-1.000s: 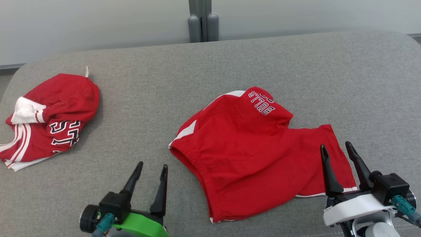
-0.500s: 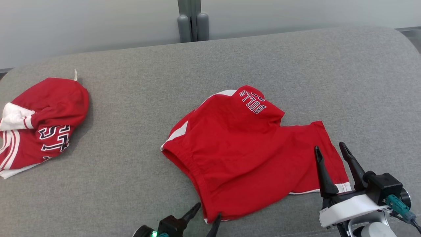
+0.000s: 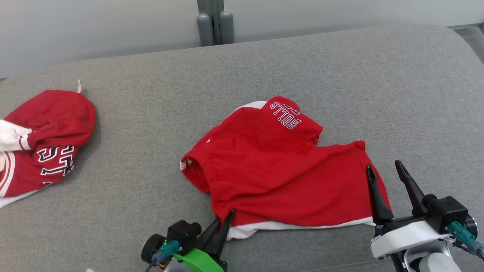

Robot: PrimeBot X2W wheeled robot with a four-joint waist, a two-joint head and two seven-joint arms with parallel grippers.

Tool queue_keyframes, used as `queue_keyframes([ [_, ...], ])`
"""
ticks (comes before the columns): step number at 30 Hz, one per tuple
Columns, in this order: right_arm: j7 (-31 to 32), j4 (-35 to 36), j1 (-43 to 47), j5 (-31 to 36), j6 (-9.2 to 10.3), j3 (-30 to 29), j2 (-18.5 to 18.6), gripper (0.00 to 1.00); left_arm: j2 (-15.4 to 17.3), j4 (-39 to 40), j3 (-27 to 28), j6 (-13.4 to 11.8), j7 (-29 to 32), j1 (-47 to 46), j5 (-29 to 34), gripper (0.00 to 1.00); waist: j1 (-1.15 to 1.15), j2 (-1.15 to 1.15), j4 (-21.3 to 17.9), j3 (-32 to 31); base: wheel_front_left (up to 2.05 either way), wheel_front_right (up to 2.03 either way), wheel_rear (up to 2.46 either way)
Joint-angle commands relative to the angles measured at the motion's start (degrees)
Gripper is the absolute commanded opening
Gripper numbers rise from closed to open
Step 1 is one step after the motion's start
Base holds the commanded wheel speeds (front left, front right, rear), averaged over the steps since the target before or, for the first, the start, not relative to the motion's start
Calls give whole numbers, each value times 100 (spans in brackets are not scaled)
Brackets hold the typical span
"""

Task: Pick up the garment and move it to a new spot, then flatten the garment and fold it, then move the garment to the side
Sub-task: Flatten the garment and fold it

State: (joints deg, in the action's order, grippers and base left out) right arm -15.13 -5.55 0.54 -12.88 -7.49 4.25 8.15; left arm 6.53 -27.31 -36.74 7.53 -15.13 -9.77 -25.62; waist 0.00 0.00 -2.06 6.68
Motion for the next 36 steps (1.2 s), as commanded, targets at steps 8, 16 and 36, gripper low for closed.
queue_keyframes([
  [8, -2, -124, -86, 56, 0, 1, -40, 100, 296, 153, 1051, -10, -2, -162, 235, 0, 0, 0, 3, 39, 0, 0, 0],
  [16, -2, -229, -64, 57, 0, -37, -83, 100, 221, 82, 1374, -10, -2, -58, 389, 100, 0, 0, -93, 3, 0, 0, 0],
  [36, -2, 19, 277, 162, 0, -79, -64, 100, -48, 1507, 3526, -20, -2, 938, 1240, 100, 0, 0, 229, -566, 0, 0, 0],
])
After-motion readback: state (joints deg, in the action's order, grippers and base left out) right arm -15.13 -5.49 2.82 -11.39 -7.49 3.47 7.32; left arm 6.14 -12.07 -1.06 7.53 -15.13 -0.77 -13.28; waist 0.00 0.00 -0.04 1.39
